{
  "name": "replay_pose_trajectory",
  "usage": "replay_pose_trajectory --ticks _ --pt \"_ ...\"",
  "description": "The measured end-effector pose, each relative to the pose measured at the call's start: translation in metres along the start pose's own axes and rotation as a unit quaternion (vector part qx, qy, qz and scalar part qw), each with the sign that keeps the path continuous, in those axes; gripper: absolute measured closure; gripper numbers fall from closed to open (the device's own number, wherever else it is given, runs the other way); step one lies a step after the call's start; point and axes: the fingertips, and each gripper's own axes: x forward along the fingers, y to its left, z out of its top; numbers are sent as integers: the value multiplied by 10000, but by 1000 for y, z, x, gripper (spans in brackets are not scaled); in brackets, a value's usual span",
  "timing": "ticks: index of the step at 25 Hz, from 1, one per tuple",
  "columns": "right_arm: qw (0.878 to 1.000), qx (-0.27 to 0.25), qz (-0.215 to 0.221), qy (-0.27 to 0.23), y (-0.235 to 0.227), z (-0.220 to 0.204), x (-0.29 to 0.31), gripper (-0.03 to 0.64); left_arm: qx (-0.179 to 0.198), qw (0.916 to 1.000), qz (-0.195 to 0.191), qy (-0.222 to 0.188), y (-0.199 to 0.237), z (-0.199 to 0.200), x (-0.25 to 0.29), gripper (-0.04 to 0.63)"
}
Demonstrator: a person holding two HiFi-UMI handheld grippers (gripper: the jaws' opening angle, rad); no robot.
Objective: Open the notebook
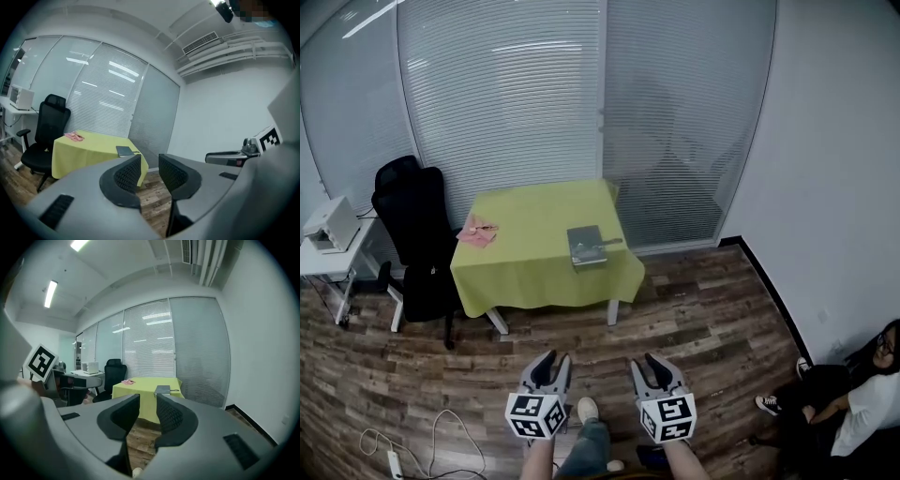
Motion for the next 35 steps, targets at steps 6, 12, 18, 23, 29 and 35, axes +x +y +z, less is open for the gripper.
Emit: replay_pose_trajectory --ticks 6,12,18,23,29,35 --pt "9997 123 -66 220 -41 -14 58 484 -65 9997 14 221 24 -9 70 476" --pt "9988 126 -91 460 -81 -9 150 480 -109 9992 -21 395 68 7 166 476" --pt "9978 183 -192 600 -115 5 239 479 -33 9982 -107 589 114 24 255 469" --pt "9964 260 -246 766 -135 1 294 479 35 9965 -143 823 144 20 307 466" --pt "9952 284 -292 884 -152 0 344 477 76 9945 -219 1018 169 16 351 466" --pt "9944 234 -422 936 -162 0 366 476 280 9921 -365 1165 180 13 378 462"
